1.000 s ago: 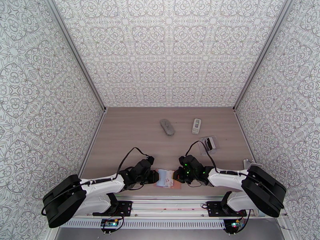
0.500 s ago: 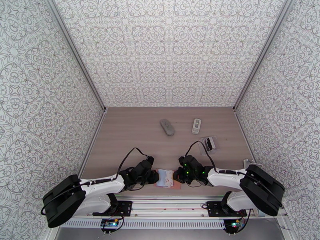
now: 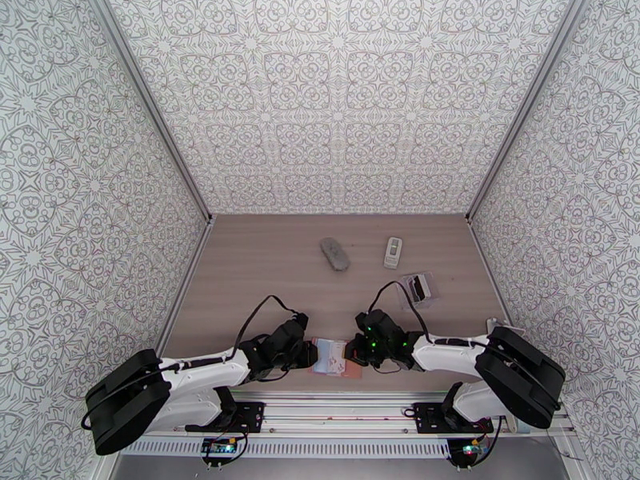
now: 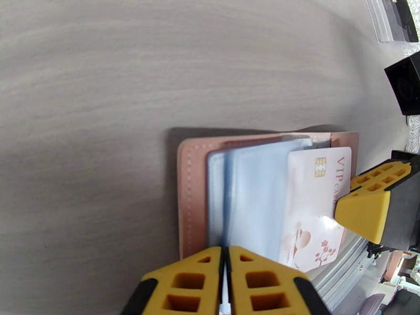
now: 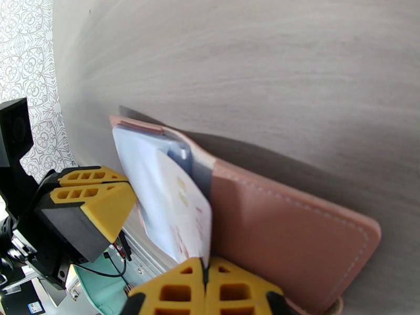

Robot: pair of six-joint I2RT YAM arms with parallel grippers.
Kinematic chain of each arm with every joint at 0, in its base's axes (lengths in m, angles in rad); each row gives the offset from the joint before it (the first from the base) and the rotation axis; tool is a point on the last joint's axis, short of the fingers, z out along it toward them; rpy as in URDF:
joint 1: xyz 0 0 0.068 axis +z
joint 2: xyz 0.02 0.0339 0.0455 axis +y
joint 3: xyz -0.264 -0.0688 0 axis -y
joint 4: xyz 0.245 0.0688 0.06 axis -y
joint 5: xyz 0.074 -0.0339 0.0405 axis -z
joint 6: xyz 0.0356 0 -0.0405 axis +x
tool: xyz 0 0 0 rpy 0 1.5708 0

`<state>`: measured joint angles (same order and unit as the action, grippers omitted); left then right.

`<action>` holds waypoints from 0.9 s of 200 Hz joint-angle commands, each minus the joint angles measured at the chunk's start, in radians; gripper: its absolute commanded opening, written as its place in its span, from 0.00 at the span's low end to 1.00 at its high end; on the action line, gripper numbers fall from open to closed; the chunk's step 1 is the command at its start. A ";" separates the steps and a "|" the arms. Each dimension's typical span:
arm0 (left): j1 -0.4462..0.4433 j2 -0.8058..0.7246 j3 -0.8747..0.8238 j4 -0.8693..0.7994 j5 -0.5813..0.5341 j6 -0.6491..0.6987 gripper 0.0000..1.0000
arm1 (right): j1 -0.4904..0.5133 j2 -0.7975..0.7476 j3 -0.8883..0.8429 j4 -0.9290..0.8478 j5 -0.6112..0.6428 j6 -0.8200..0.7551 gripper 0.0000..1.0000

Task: Put the credit cards into the card holder

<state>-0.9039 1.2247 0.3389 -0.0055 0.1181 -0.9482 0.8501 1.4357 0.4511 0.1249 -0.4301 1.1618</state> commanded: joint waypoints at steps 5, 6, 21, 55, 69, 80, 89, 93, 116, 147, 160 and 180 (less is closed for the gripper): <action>-0.015 0.012 -0.009 -0.097 -0.014 -0.019 0.14 | 0.008 0.001 0.025 -0.128 0.051 -0.030 0.15; -0.015 0.012 -0.009 -0.097 -0.014 -0.018 0.14 | 0.008 0.000 0.028 -0.136 0.052 -0.033 0.17; -0.015 0.013 -0.010 -0.097 -0.015 -0.020 0.14 | 0.008 -0.011 0.046 -0.188 0.073 -0.052 0.25; -0.015 0.018 -0.010 -0.094 -0.016 -0.020 0.14 | 0.010 -0.026 0.094 -0.296 0.111 -0.090 0.35; -0.015 0.022 -0.009 -0.093 -0.016 -0.020 0.14 | 0.011 -0.029 0.116 -0.337 0.132 -0.105 0.36; -0.016 0.022 -0.011 -0.093 -0.017 -0.019 0.14 | 0.014 -0.028 0.133 -0.366 0.146 -0.115 0.37; -0.015 0.020 -0.011 -0.093 -0.016 -0.020 0.14 | 0.015 -0.025 0.143 -0.379 0.151 -0.119 0.36; -0.016 0.019 -0.011 -0.093 -0.017 -0.020 0.14 | 0.016 -0.023 0.147 -0.382 0.152 -0.121 0.36; -0.015 0.013 -0.015 -0.091 -0.016 -0.020 0.14 | 0.018 -0.009 0.161 -0.390 0.158 -0.121 0.34; -0.015 0.016 -0.014 -0.084 -0.014 -0.017 0.14 | 0.029 0.021 0.186 -0.396 0.162 -0.122 0.33; -0.015 0.017 -0.014 -0.085 -0.014 -0.018 0.13 | 0.033 0.034 0.195 -0.393 0.160 -0.122 0.32; -0.015 0.018 -0.015 -0.083 -0.013 -0.018 0.14 | 0.038 0.049 0.204 -0.386 0.156 -0.118 0.31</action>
<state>-0.9081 1.2247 0.3389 -0.0051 0.1139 -0.9649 0.8734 1.4536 0.6273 -0.2245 -0.2947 1.0527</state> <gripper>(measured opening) 0.136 0.314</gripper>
